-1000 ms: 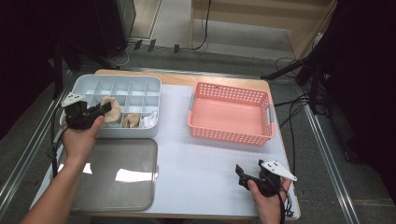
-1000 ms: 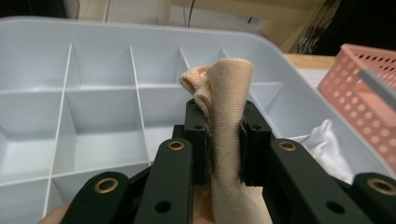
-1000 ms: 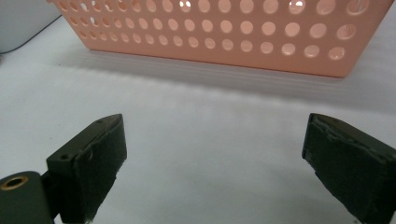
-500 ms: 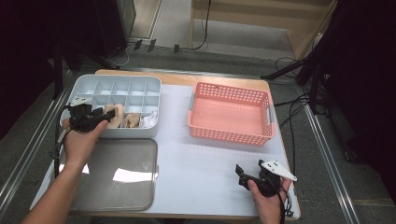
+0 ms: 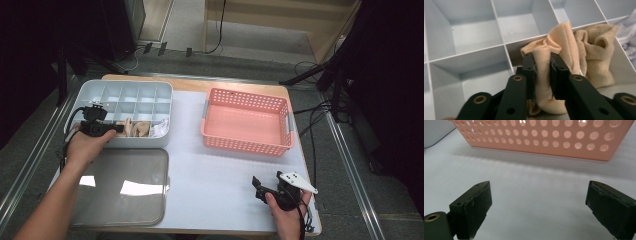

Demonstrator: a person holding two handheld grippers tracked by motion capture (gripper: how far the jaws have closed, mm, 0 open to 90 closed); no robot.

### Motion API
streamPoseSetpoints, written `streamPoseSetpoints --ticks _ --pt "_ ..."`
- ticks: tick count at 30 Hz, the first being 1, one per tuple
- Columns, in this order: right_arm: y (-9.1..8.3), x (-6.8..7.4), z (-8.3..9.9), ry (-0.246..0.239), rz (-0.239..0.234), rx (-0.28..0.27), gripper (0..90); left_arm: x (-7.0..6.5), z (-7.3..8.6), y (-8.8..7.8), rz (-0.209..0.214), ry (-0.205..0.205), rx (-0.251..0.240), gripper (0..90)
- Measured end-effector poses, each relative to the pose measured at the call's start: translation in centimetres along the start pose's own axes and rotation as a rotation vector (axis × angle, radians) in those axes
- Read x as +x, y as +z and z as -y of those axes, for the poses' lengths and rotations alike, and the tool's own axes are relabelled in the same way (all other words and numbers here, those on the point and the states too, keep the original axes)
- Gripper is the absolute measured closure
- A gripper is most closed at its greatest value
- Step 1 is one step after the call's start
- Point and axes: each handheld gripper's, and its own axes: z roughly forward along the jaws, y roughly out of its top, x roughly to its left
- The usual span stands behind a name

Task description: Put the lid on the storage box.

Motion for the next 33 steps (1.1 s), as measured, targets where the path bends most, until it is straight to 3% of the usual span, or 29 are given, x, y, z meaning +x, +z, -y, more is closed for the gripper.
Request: streamPoseSetpoints --ticks 1,4,6,7,8,10,12,16,19,22,25,26,29,31,33 --pt "0.0 0.0 0.0 0.000 -0.001 0.000 7.1 0.0 0.0 -0.1 0.003 -0.012 -0.013 64.6" --pt "0.0 0.0 0.0 0.001 -0.001 0.000 7.1 0.0 0.1 -0.8 0.044 -0.072 -0.114 43.6" --pt "0.0 0.0 0.0 0.002 0.000 0.002 7.1 -0.5 0.0 -1.1 0.068 -0.093 -0.186 38.0" --pt "0.0 0.0 0.0 0.001 0.000 0.002 7.1 -0.8 -0.1 -0.9 0.057 -0.082 -0.182 37.5" --pt "0.0 0.0 0.0 0.001 0.001 0.002 7.1 -1.2 -0.1 -0.6 0.020 -0.061 -0.163 40.0" --pt "0.0 0.0 0.0 0.002 0.000 0.001 7.1 -1.3 0.0 -0.2 -0.053 -0.043 -0.155 59.3" --pt "0.0 0.0 0.0 0.006 -0.002 -0.002 7.1 -1.1 0.2 -0.2 -0.061 -0.041 -0.159 83.1" --pt "0.0 -0.1 0.0 0.002 -0.003 0.002 7.1 -1.7 0.2 0.5 -0.063 0.044 -0.054 85.6" --pt "0.0 0.0 0.0 -0.002 -0.002 0.003 7.1 -1.4 -0.3 0.6 -0.032 0.019 -0.009 85.5" --pt "0.0 0.0 0.0 -0.003 -0.001 0.001 7.1 -1.1 -0.3 0.4 -0.013 -0.014 -0.021 82.6" --pt "0.0 -0.1 0.0 0.007 0.000 0.000 7.2 -0.8 0.1 -0.6 -0.014 -0.049 -0.102 64.4" --pt "0.0 -0.1 0.0 0.010 0.001 0.002 7.2 -0.7 0.4 -1.1 -0.014 -0.071 -0.151 60.6" --pt "0.1 -0.1 0.0 0.011 0.004 0.004 7.9 -0.6 1.0 -2.4 0.028 -0.094 -0.255 50.4" --pt "0.0 0.0 0.0 0.010 0.009 -0.005 8.8 -0.7 1.5 -3.3 0.040 -0.092 -0.316 42.5" --pt "-0.1 0.1 0.0 0.004 0.014 -0.019 11.3 -0.8 2.1 -4.2 0.024 -0.067 -0.371 38.7"
